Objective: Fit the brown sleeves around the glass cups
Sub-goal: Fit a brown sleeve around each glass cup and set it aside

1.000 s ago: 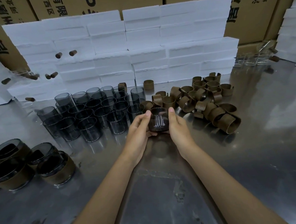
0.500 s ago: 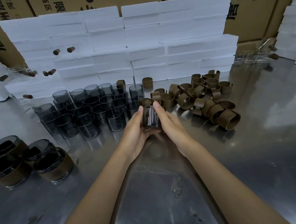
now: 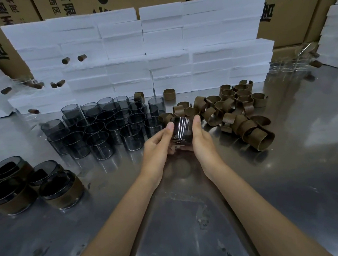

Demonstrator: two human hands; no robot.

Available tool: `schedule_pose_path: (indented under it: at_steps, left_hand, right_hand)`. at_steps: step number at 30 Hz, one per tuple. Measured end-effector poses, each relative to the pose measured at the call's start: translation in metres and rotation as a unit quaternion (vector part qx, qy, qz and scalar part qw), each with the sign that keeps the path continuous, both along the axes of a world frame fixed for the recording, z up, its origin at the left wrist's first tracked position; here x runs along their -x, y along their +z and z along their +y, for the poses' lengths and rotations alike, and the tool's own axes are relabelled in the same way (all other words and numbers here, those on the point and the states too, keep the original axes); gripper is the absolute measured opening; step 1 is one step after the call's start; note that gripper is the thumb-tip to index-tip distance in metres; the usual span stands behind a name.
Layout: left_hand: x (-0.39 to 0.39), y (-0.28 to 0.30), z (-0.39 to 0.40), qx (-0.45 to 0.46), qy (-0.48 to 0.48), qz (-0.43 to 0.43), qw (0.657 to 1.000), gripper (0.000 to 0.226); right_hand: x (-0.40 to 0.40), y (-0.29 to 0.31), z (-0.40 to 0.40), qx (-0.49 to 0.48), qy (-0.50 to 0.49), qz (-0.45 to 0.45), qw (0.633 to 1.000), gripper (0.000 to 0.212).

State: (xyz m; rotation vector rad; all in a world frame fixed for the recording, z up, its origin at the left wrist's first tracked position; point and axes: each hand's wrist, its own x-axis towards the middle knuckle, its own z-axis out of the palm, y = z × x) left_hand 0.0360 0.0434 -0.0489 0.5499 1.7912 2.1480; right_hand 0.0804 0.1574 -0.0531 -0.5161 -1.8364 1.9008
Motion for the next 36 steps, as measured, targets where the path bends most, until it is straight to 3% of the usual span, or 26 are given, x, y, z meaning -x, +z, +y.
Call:
schedule_pose_path:
  at_steps: [4,8,13,17,20,26,33,36]
  left_hand:
    - [0.005,-0.004,0.000,-0.015,0.085,0.008,0.996,0.030]
    - [0.005,-0.002,-0.003,-0.050,0.049,-0.036,0.997,0.034]
    - [0.001,0.006,-0.001,-0.056,-0.027,-0.064,0.996,0.056]
    - [0.003,0.005,-0.003,-0.043,-0.027,-0.045,0.998,0.040]
    - [0.003,0.004,-0.005,-0.005,-0.042,0.001,0.999,0.039]
    - [0.003,-0.001,-0.005,0.014,-0.055,0.048,0.997,0.055]
    - [0.001,0.001,-0.006,-0.028,0.025,-0.002,0.999,0.060]
    - [0.006,0.003,-0.008,-0.051,0.029,-0.060,0.997,0.055]
  right_hand:
    - [-0.001,-0.004,0.001,-0.012,-0.009,0.030,0.999,0.035]
    - [-0.005,0.002,0.000,0.001,-0.004,0.029,1.000,0.028]
    - [-0.007,0.005,-0.007,-0.022,0.068,0.002,0.997,0.071]
    - [-0.005,0.005,-0.006,-0.045,0.072,0.010,0.996,0.063]
    - [-0.002,0.004,-0.001,0.008,0.066,0.005,0.998,0.072]
    - [-0.004,0.001,0.009,0.143,0.083,0.049,0.985,0.047]
    - [-0.011,0.005,-0.001,0.011,0.089,0.035,0.995,0.035]
    - [-0.013,0.006,-0.002,-0.002,0.099,0.037,0.994,0.030]
